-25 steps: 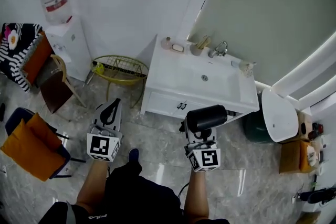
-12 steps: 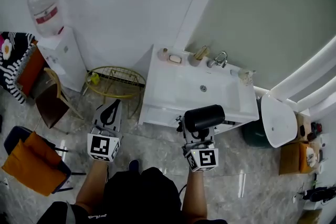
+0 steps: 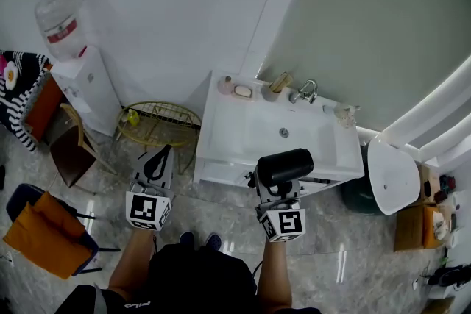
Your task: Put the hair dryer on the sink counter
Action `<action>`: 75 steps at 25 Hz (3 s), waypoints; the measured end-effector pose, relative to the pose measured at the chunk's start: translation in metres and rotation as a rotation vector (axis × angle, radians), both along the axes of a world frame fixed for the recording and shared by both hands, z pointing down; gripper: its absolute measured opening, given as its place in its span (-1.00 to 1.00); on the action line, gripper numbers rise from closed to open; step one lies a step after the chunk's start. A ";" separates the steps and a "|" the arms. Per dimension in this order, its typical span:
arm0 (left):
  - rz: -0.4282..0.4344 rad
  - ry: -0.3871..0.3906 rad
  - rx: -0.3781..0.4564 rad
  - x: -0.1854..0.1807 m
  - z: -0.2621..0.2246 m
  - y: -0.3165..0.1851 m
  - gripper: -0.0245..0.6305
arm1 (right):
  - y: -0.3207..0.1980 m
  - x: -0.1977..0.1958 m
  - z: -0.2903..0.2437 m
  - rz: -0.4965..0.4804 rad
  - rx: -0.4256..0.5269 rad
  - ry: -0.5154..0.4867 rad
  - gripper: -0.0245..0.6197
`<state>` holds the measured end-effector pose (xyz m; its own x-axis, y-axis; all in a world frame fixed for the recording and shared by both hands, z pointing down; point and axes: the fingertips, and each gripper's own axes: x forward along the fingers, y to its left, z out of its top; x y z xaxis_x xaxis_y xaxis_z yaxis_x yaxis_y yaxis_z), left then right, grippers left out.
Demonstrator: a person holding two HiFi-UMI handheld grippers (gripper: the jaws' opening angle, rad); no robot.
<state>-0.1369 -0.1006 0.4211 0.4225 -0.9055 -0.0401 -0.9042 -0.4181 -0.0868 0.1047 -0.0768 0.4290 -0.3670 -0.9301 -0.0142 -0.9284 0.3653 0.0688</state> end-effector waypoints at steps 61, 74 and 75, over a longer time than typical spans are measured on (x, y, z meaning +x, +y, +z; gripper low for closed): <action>-0.048 -0.044 0.010 0.069 0.021 -0.112 -0.85 | -0.119 0.065 0.027 -0.067 -0.022 -0.012 -0.25; -0.007 -0.014 0.010 0.028 0.011 -0.239 -0.85 | -0.236 0.016 0.013 -0.043 -0.049 -0.012 -0.25; -0.002 -0.016 0.014 0.025 0.009 -0.247 -0.85 | -0.243 0.013 0.013 -0.035 -0.050 -0.013 -0.25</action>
<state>-0.1122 -0.3476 0.4302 0.4217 -0.9056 -0.0461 -0.9034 -0.4152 -0.1075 0.1176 -0.3198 0.4418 -0.3998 -0.9162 0.0270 -0.9155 0.4006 0.0373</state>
